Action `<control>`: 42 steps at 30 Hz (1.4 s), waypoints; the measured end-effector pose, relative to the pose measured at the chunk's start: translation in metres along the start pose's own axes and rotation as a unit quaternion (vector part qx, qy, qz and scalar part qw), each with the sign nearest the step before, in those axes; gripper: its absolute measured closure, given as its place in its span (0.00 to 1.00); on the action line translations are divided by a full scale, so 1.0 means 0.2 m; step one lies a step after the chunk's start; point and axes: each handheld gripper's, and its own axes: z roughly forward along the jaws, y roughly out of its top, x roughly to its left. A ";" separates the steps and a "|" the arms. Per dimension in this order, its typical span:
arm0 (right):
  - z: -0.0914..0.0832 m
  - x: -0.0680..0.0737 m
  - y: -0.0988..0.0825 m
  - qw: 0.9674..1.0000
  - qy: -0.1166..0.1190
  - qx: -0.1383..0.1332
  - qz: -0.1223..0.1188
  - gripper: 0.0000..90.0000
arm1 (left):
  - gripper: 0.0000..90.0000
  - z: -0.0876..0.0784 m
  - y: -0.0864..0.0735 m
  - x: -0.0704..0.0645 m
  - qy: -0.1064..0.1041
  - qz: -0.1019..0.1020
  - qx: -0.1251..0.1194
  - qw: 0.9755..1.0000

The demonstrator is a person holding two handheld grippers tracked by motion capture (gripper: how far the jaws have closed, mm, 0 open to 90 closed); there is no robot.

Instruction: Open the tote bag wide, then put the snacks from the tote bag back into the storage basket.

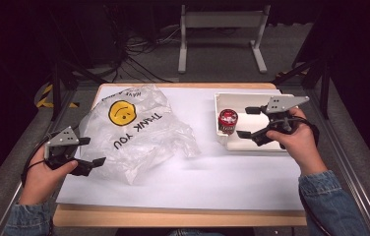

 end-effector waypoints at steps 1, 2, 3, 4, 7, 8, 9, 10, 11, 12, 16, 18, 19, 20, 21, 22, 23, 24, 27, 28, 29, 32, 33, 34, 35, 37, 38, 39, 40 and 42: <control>-0.01 0.02 0.00 1.000 0.003 -0.002 0.001 0.11 | 0.11 0.00 0.00 0.00 0.001 0.001 0.001 1.000; -0.02 0.03 -0.01 1.000 0.006 -0.005 -0.001 0.11 | 0.11 -0.01 -0.01 0.00 0.000 -0.002 0.001 1.000; -0.04 0.05 -0.01 1.000 0.010 -0.008 -0.001 0.11 | 0.11 -0.01 -0.01 0.00 0.001 -0.001 0.001 1.000; -0.05 0.06 -0.02 1.000 0.015 -0.011 -0.001 0.11 | 0.11 -0.01 -0.01 -0.01 0.000 -0.001 0.001 1.000; -0.07 0.10 -0.04 0.999 0.032 -0.016 0.000 0.11 | 0.11 -0.03 -0.03 -0.01 0.002 -0.005 0.000 1.000; -0.07 0.10 -0.04 0.999 0.032 -0.016 0.000 0.11 | 0.11 -0.03 -0.03 -0.01 0.002 -0.005 0.000 1.000; -0.08 0.12 -0.06 0.999 0.040 -0.015 0.000 0.11 | 0.11 -0.04 -0.03 -0.01 0.003 -0.003 0.001 1.000; -0.08 0.13 -0.07 0.999 0.044 -0.013 -0.001 0.11 | 0.11 -0.04 -0.03 -0.01 0.005 -0.003 0.001 1.000; -0.08 0.15 -0.08 0.999 0.047 -0.008 -0.003 0.11 | 0.11 -0.04 -0.03 -0.02 0.006 -0.004 0.000 1.000; -0.08 0.16 -0.10 0.999 0.047 -0.007 -0.004 0.11 | 0.11 -0.05 -0.03 -0.02 0.006 -0.004 -0.001 1.000; -0.09 0.18 -0.15 0.999 0.051 -0.004 -0.002 0.11 | 0.11 -0.05 -0.04 -0.03 -0.001 0.000 -0.001 1.000; -0.09 0.19 -0.17 0.999 0.052 -0.004 -0.001 0.11 | 0.10 -0.05 -0.04 -0.03 -0.005 -0.001 -0.003 1.000; -0.09 0.20 -0.18 0.999 0.053 -0.006 -0.001 0.11 | 0.10 -0.05 -0.05 -0.03 -0.006 0.000 -0.004 1.000; -0.09 0.20 -0.20 0.999 0.053 -0.012 -0.002 0.11 | 0.10 -0.05 -0.05 -0.03 -0.009 -0.001 -0.006 1.000; -0.09 0.20 -0.20 0.998 0.055 -0.015 -0.001 0.11 | 0.10 -0.04 -0.06 -0.03 -0.015 0.003 -0.008 1.000; -0.09 0.21 -0.21 0.998 0.056 -0.018 0.000 0.11 | 0.10 -0.04 -0.06 -0.04 -0.021 0.004 -0.011 1.000; -0.09 0.21 -0.22 0.998 0.056 -0.021 0.001 0.11 | 0.10 -0.03 -0.07 -0.04 -0.027 0.005 -0.015 0.999; -0.08 0.22 -0.24 0.998 0.058 -0.025 0.004 0.11 | 0.10 -0.03 -0.07 -0.04 -0.027 0.005 -0.015 0.999; -0.07 0.23 -0.27 0.998 0.058 -0.034 0.009 0.10 | 0.10 -0.03 -0.09 -0.04 -0.032 0.002 -0.018 0.999; -0.06 0.24 -0.29 0.997 0.058 -0.040 0.012 0.09 | 0.10 -0.03 -0.09 -0.04 -0.033 0.000 -0.018 0.999; -0.05 0.24 -0.31 0.997 0.058 -0.043 0.015 0.09 | 0.10 -0.02 -0.10 -0.04 -0.035 -0.002 -0.019 0.999; -0.01 0.25 -0.35 0.997 0.055 -0.051 0.022 0.08 | 0.10 -0.01 -0.13 -0.05 -0.049 -0.006 -0.025 0.998; -0.01 0.25 -0.36 0.997 0.056 -0.056 0.024 0.08 | 0.10 0.00 -0.14 -0.06 -0.057 -0.013 -0.030 0.998; 0.00 0.25 -0.37 0.996 0.056 -0.058 0.026 0.08 | 0.10 0.00 -0.15 -0.06 -0.060 -0.010 -0.031 0.998; 0.01 0.25 -0.37 0.996 0.057 -0.059 0.026 0.08 | 0.10 0.01 -0.17 -0.07 -0.064 -0.015 -0.032 0.997; 0.01 0.26 -0.39 0.996 0.055 -0.057 0.027 0.06 | 0.09 0.01 -0.19 -0.08 -0.066 -0.013 -0.036 0.997; 0.02 0.26 -0.39 0.997 0.054 -0.058 0.028 0.06 | 0.09 0.02 -0.21 -0.09 -0.070 -0.014 -0.040 0.997; 0.02 0.26 -0.40 0.996 0.051 -0.059 0.030 0.06 | 0.09 0.02 -0.21 -0.09 -0.071 -0.015 -0.040 0.997; 0.03 0.26 -0.41 0.996 0.051 -0.060 0.032 0.06 | 0.09 0.02 -0.22 -0.09 -0.073 -0.015 -0.045 0.996; 0.03 0.26 -0.42 0.996 0.051 -0.061 0.035 0.06 | 0.09 0.02 -0.23 -0.09 -0.079 -0.022 -0.049 0.995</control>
